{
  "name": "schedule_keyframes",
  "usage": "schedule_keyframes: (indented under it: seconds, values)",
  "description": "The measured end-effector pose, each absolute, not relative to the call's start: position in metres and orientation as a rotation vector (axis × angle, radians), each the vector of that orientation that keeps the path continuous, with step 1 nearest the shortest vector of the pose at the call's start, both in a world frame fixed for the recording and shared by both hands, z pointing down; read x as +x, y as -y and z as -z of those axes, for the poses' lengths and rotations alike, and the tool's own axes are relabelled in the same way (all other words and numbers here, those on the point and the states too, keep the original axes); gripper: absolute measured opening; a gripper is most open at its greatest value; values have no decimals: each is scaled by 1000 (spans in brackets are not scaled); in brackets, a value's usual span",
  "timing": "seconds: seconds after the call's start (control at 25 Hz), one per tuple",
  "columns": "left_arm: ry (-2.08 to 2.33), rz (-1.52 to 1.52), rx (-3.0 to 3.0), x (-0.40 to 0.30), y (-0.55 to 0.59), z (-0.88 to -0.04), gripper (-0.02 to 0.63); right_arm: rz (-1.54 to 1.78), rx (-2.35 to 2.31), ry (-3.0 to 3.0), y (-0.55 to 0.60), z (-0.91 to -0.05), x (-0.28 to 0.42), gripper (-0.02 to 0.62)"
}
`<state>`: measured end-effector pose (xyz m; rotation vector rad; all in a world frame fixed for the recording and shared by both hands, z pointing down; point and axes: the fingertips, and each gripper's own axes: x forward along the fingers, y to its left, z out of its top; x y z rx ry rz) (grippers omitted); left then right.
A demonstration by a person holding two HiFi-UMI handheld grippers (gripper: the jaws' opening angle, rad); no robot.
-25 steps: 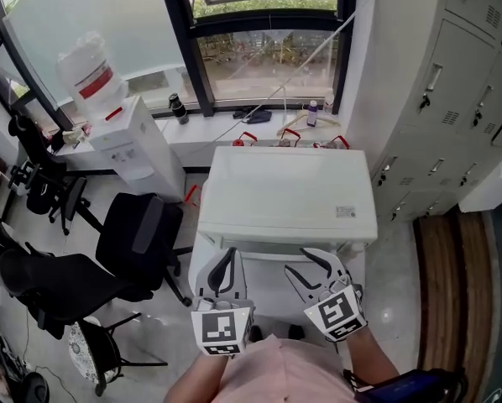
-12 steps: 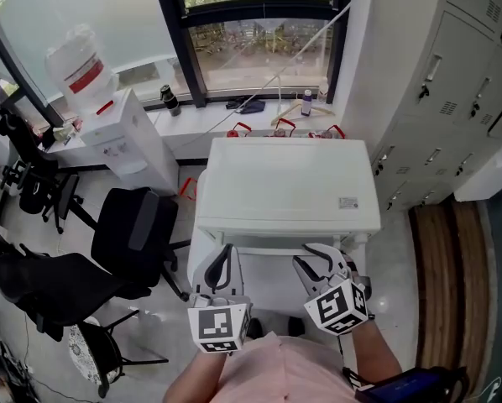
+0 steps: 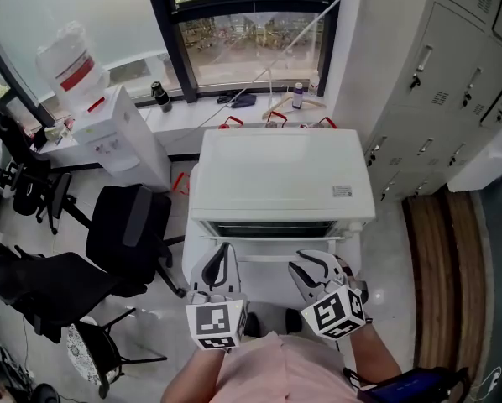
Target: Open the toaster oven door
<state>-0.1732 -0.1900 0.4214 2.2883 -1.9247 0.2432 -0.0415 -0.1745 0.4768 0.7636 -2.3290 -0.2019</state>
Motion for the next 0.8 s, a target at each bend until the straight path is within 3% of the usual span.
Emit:
schedule_keyframes:
  seconds: [0.8]
  values:
    - [1896, -366, 2220, -176, 175, -458, 14, 91, 658, 2339, 134, -496, -34, 90]
